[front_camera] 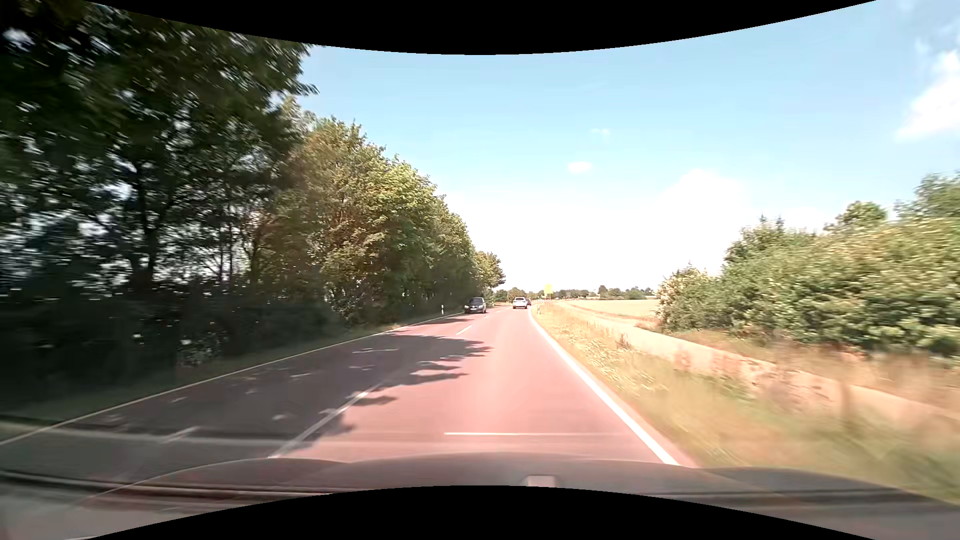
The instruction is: Follow the waypoints while adhering to traffic rules and regulations
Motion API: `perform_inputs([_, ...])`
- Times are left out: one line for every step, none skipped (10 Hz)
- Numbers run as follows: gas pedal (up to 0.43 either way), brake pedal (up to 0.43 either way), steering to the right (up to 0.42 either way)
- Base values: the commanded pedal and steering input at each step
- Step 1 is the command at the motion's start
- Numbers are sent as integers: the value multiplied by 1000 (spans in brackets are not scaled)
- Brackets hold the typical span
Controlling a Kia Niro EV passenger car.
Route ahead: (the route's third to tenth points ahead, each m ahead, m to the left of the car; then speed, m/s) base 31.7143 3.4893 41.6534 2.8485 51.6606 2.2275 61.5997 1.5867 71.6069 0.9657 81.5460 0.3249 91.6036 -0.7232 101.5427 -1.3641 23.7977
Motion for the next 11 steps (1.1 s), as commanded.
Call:
perform_inputs([209,0,6])
perform_inputs([209,0,5])
perform_inputs([209,0,5])
perform_inputs([209,0,5])
perform_inputs([197,0,5])
perform_inputs([197,0,6])
perform_inputs([197,0,6])
perform_inputs([197,0,6])
perform_inputs([189,0,6])
perform_inputs([189,0,6])
perform_inputs([189,0,6])
